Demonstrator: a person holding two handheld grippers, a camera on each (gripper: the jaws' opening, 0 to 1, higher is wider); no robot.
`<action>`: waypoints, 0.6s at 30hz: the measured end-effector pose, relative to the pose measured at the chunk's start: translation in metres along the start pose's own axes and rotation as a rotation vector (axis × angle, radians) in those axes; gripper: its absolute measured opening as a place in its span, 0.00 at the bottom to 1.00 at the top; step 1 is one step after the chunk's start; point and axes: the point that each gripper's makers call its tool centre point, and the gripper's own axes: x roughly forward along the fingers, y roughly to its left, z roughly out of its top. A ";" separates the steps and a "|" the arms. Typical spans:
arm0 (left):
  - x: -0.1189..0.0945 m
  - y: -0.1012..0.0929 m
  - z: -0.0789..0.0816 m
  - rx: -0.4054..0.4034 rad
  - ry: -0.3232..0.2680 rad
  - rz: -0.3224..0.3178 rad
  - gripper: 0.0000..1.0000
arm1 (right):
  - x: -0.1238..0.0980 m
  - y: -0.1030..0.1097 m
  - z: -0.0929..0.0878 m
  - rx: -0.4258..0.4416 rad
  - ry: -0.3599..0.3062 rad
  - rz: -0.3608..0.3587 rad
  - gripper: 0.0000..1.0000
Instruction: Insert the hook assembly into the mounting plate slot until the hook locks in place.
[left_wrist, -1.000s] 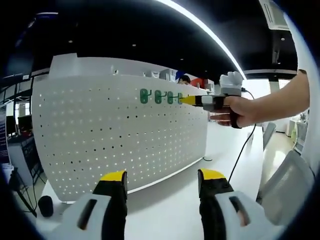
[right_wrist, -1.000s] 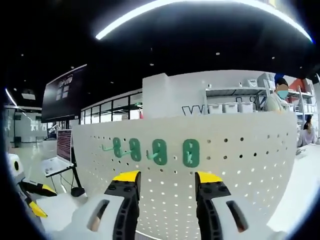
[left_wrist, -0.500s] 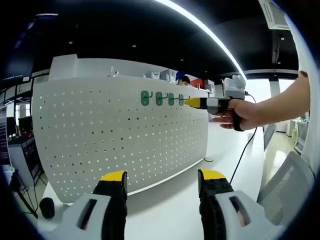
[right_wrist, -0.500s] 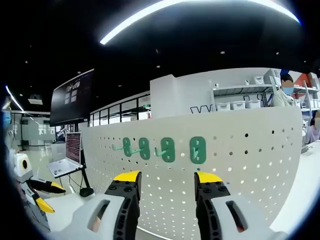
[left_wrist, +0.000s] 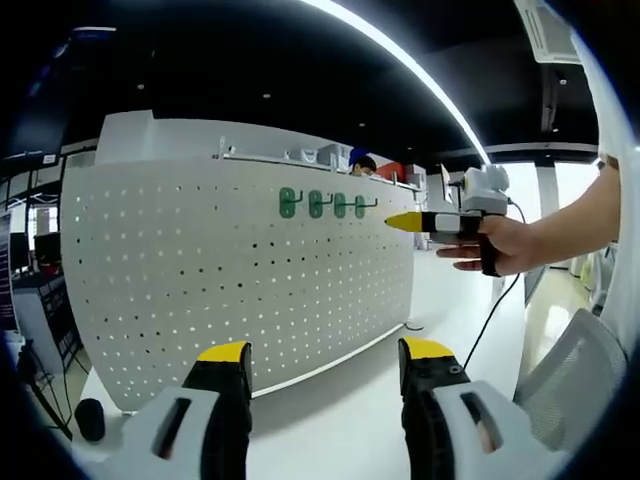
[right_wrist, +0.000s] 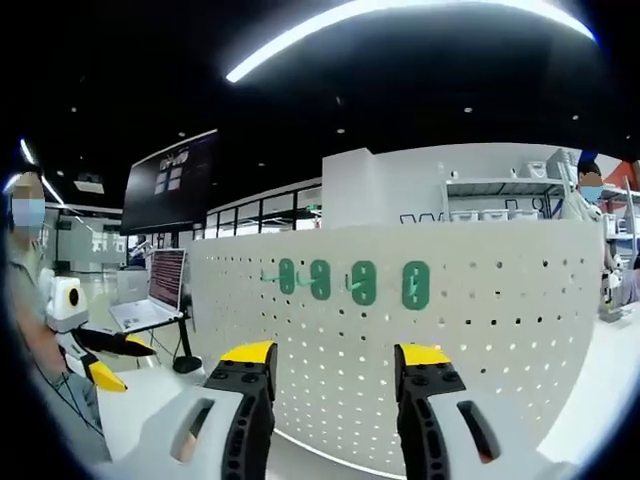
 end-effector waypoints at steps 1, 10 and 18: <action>0.000 0.001 -0.001 0.004 0.004 -0.001 0.62 | -0.002 0.001 -0.001 -0.003 0.001 0.003 0.47; -0.002 0.000 0.001 0.002 0.000 -0.004 0.64 | -0.025 0.004 -0.010 -0.011 0.013 0.016 0.51; -0.004 -0.004 0.000 0.000 -0.008 -0.010 0.65 | -0.043 0.009 -0.020 0.000 0.021 0.019 0.53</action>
